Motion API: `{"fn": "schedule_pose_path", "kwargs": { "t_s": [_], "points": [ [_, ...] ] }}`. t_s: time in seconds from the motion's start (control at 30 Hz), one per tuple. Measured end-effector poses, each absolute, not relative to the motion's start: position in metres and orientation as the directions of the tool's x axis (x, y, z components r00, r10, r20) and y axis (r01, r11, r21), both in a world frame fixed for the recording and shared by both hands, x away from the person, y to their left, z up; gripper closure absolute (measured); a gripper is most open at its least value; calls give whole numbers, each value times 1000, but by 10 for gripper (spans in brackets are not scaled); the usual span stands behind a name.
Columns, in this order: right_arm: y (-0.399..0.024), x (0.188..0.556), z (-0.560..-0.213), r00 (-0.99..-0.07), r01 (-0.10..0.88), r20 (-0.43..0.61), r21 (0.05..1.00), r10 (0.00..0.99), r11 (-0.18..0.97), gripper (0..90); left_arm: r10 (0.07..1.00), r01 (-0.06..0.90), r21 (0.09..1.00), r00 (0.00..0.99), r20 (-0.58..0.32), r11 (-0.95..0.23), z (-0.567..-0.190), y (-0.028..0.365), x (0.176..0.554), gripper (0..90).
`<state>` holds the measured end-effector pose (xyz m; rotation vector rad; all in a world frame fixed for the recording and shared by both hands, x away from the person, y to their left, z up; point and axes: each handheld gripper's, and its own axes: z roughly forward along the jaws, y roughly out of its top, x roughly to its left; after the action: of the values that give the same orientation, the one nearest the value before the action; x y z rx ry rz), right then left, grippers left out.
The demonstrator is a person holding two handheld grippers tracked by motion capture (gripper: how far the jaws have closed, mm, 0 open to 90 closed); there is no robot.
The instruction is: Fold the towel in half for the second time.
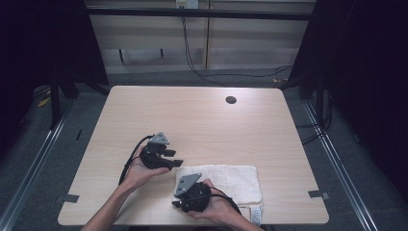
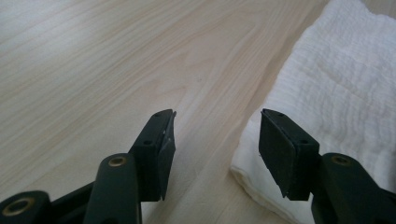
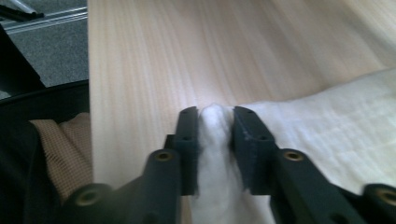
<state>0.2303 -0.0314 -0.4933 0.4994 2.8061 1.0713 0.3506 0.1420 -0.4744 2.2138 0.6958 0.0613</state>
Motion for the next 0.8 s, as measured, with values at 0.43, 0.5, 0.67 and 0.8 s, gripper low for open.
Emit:
{"fn": "schedule_pose_path", "kwargs": {
  "t_s": [0.43, 0.5, 0.67, 0.8],
  "points": [
    [-36, 237, -495, -928, 305, 56, 682, 368, 664, 831, 431, 444, 678, 879, -203, -585, -487, 134, 346, 502],
    [-36, 237, -496, -924, 319, 70, 683, 375, 657, 830, 424, 435, 672, 884, -195, -599, -488, 133, 344, 534],
    [-36, 239, -495, -928, 315, 75, 679, 364, 663, 831, 423, 434, 659, 886, -190, -614, -492, 135, 344, 559],
    [-36, 240, -494, -923, 340, 103, 669, 371, 661, 838, 416, 425, 684, 889, -191, -593, -489, 138, 343, 590]
  ]
}}
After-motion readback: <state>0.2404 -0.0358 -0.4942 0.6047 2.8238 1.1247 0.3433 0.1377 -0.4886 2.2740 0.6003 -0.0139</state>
